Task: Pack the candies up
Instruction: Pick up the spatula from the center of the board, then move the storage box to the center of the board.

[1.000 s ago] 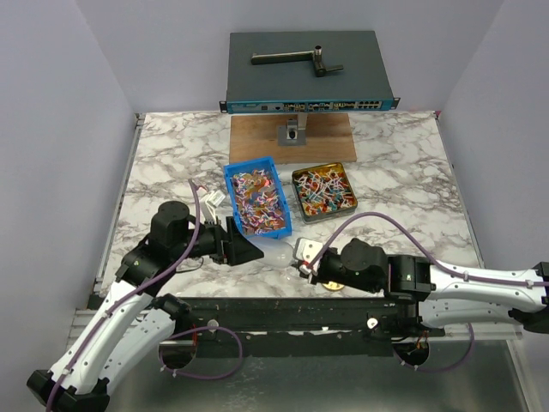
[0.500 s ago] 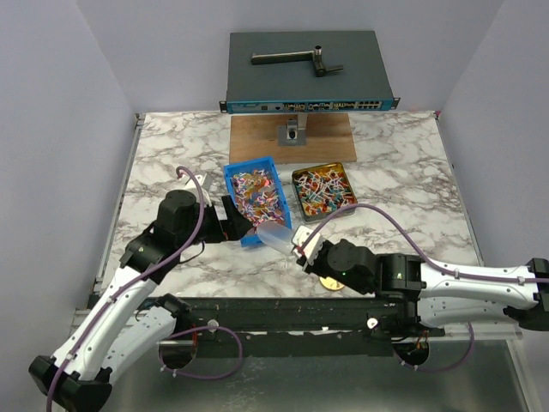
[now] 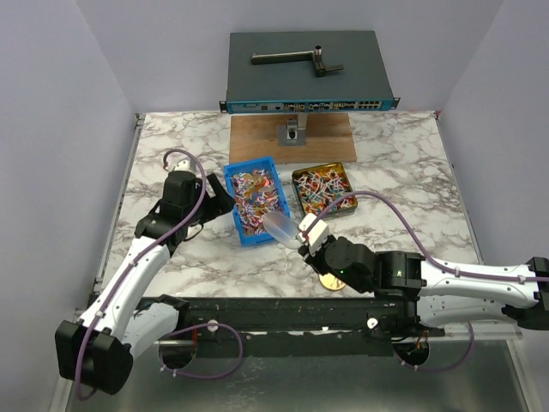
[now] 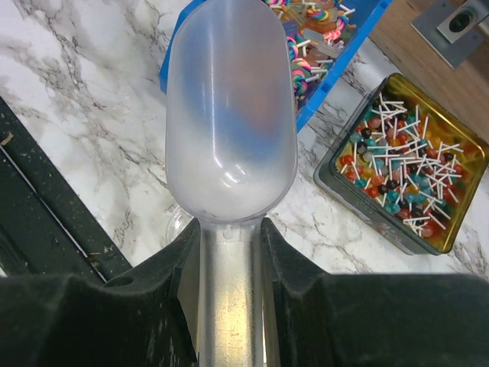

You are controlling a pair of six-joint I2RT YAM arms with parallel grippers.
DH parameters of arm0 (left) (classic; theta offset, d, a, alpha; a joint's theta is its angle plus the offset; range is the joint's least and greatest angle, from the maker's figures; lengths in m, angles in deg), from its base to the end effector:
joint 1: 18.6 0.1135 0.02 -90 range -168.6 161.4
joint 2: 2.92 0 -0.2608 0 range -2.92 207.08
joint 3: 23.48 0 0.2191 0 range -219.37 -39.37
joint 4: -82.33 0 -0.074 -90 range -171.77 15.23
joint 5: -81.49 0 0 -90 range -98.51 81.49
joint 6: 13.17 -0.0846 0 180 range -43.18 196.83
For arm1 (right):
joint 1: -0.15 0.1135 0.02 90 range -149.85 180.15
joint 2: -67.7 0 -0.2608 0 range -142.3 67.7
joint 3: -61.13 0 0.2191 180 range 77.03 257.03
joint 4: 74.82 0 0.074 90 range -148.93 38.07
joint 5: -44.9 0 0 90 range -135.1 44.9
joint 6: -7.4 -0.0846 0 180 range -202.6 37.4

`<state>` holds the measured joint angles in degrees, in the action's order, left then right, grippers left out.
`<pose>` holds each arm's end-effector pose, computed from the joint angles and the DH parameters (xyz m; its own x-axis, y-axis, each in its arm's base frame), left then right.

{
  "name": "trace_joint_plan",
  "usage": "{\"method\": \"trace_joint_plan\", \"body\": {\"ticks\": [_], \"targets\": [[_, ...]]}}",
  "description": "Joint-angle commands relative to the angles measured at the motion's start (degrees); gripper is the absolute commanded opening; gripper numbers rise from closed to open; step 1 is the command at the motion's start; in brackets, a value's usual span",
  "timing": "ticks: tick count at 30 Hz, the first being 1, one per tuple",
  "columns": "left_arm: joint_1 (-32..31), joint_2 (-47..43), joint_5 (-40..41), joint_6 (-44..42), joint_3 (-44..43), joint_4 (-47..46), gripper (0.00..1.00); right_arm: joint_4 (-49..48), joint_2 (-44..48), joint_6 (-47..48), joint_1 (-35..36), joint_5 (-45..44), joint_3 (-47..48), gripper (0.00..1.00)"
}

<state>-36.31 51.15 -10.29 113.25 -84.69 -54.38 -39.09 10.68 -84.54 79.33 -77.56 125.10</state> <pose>0.2015 -0.0671 0.2584 -0.6469 -0.4164 -0.6389 -0.0697 0.8666 -0.4941 0.0865 0.2105 0.2888 -0.1154 -0.4516 -0.8847 -0.7370 0.6361 -0.2286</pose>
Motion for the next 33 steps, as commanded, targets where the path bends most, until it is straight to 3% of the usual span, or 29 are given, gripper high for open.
{"method": "trace_joint_plan", "body": {"ticks": [1,26,33], "targets": [[2.18,4.78,-6.38,3.61,0.24,-7.06,0.80,-0.35,0.86,-3.07,0.33,-0.32,0.27,0.01],[6.81,21.86,-16.54,6.51,-1.97,-18.47,0.42,-2.87,8.45,-9.77,0.41,3.86,-7.41,0.01],[7.08,22.88,-20.04,6.64,-1.89,-20.16,0.20,-3.01,7.23,-10.32,0.32,4.69,-7.52,0.01]]}}
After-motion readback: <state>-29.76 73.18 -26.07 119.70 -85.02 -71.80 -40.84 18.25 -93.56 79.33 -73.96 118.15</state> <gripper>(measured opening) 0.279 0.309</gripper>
